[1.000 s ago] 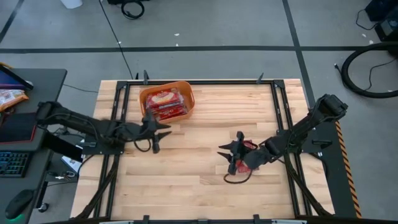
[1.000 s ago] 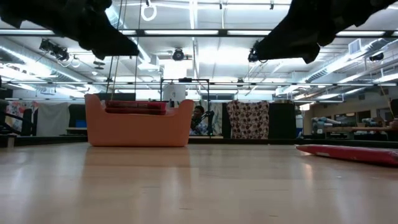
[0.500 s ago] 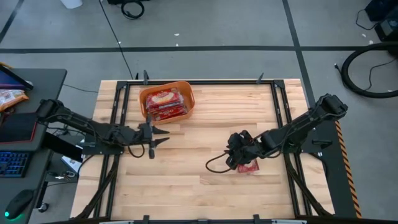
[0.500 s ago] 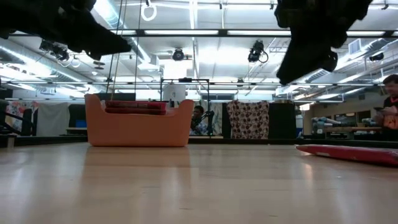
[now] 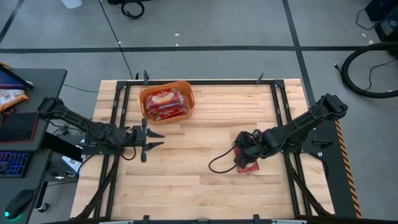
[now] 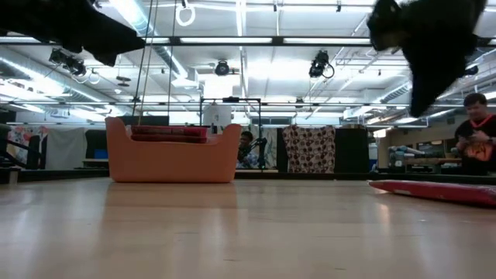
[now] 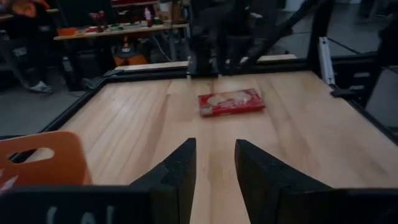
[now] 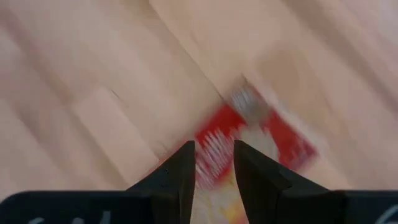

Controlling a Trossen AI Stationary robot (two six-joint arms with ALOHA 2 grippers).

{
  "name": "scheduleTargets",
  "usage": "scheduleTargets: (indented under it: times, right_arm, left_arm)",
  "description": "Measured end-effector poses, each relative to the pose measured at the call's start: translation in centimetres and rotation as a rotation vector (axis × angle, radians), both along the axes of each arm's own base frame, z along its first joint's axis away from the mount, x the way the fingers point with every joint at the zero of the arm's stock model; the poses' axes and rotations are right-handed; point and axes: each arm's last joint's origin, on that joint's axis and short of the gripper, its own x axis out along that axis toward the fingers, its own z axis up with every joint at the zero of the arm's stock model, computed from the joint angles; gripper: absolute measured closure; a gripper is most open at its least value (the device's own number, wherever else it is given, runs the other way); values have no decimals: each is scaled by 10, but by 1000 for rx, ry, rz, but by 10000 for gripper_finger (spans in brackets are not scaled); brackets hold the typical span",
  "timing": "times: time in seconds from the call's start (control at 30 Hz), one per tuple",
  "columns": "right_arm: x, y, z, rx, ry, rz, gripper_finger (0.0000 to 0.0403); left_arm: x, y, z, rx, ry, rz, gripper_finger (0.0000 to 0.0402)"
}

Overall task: Sort popcorn bags into baskets
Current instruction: Put the red popcorn bag into the orange bin

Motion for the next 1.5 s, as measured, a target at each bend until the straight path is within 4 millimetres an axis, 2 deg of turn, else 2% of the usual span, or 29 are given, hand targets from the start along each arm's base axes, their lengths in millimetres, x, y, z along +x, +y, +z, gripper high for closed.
scheduleTargets:
  times: [0.2, 0.3, 0.43, 0.6, 0.73, 0.97, 1.13, 1.27, 1.37, 1.5]
  right_arm:
    - [-15, -2, -27, 127, 140, -66, 289]
    - [-19, -3, -35, 143, 168, -88, 289]
    - [-12, -1, -51, 120, 224, -60, 289]
    - [1, 2, -78, 93, 382, 41, 289]
    - [13, 0, -88, 76, 427, 87, 289]
    - [59, -10, -73, -104, 295, 257, 289]
    - [85, -18, -46, -218, 238, 353, 289]
    - [101, -9, -20, -318, 139, 389, 289]
    - [113, 6, -19, -353, 62, 410, 289]
    - [123, 27, -39, -359, 25, 425, 289]
  left_arm:
    - [-6, -3, -24, -31, -70, -37, 285]
    - [-11, -1, -27, -47, -78, -27, 285]
    - [-17, -1, -20, -79, -124, -42, 285]
    - [-25, 0, -17, -116, -137, -36, 285]
    - [-26, -1, -19, -162, -120, -43, 285]
    - [-26, -1, -20, -204, -118, -42, 285]
    - [-26, -1, -21, -210, -109, -40, 285]
    - [-27, -1, -22, -220, -99, -38, 285]
    - [-26, -1, -21, -221, -101, -39, 285]
    - [-26, -1, -21, -231, -101, -37, 285]
